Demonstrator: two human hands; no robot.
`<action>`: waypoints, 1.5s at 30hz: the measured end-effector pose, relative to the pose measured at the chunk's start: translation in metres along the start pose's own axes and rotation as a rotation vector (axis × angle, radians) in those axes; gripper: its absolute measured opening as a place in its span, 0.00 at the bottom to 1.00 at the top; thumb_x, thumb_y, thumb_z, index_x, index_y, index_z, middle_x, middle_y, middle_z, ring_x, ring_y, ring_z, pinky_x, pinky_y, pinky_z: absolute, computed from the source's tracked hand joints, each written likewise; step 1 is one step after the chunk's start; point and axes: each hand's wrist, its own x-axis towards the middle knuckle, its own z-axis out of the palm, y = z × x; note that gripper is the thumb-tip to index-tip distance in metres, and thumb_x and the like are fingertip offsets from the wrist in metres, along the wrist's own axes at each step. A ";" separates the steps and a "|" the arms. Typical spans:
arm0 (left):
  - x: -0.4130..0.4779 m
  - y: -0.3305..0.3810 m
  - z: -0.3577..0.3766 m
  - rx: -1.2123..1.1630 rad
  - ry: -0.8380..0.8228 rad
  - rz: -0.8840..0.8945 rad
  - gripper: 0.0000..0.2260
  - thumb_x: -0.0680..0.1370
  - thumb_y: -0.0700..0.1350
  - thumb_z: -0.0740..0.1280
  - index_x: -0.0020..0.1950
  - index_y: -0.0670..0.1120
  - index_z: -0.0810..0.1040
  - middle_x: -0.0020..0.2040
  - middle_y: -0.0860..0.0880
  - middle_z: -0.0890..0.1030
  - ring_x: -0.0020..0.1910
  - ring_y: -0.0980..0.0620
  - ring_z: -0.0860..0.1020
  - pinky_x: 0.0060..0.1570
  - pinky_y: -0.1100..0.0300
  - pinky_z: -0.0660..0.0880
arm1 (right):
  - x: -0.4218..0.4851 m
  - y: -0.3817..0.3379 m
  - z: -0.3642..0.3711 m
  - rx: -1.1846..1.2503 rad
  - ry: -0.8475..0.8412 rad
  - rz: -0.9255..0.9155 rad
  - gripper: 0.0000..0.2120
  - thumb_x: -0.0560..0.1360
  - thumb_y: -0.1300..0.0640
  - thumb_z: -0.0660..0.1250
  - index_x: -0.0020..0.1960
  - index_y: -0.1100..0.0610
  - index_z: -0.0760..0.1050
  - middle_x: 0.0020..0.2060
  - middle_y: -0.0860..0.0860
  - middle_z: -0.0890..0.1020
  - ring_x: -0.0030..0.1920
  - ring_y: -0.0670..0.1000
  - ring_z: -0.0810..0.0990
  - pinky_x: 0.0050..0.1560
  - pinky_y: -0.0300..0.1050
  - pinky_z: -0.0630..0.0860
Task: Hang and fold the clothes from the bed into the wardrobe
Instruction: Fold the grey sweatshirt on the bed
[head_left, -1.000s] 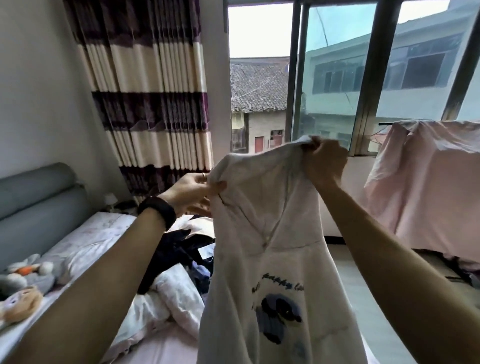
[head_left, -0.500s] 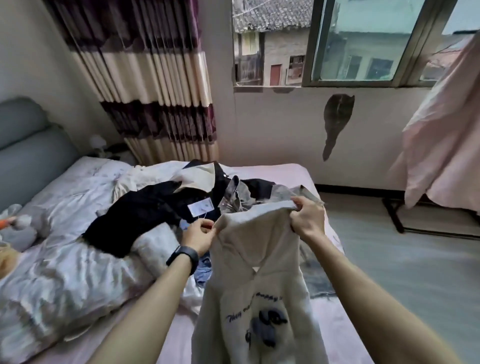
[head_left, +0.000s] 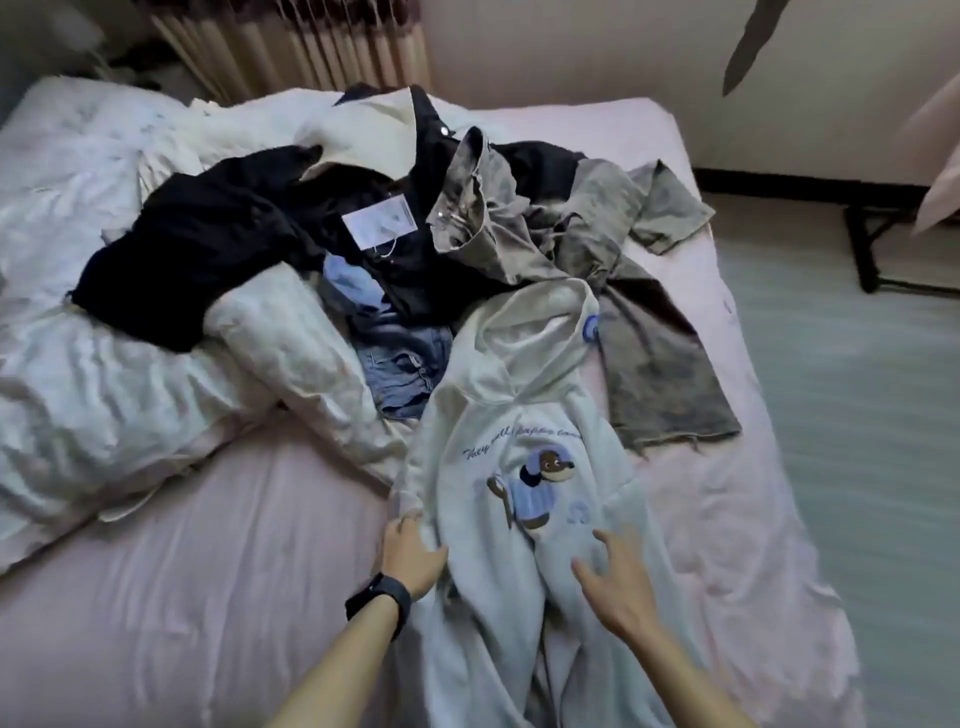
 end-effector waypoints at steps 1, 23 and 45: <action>-0.002 -0.017 0.011 -0.007 0.025 -0.038 0.35 0.76 0.51 0.70 0.78 0.44 0.59 0.73 0.39 0.66 0.71 0.40 0.67 0.68 0.54 0.66 | -0.006 0.009 0.013 -0.023 -0.006 -0.011 0.27 0.77 0.51 0.70 0.72 0.60 0.69 0.70 0.57 0.72 0.72 0.57 0.69 0.69 0.47 0.64; 0.033 -0.225 -0.143 0.327 0.432 0.229 0.21 0.79 0.38 0.58 0.70 0.54 0.72 0.59 0.46 0.75 0.51 0.39 0.77 0.44 0.51 0.73 | -0.089 -0.025 0.194 -0.790 -0.005 -0.197 0.27 0.77 0.33 0.50 0.71 0.41 0.67 0.81 0.54 0.44 0.79 0.60 0.46 0.72 0.66 0.57; 0.046 -0.344 -0.049 0.597 0.370 0.069 0.39 0.76 0.31 0.62 0.80 0.60 0.54 0.72 0.41 0.69 0.59 0.38 0.73 0.47 0.46 0.77 | -0.087 -0.005 0.253 -1.108 -0.059 -0.310 0.41 0.68 0.30 0.68 0.74 0.53 0.70 0.82 0.55 0.44 0.80 0.64 0.42 0.67 0.80 0.48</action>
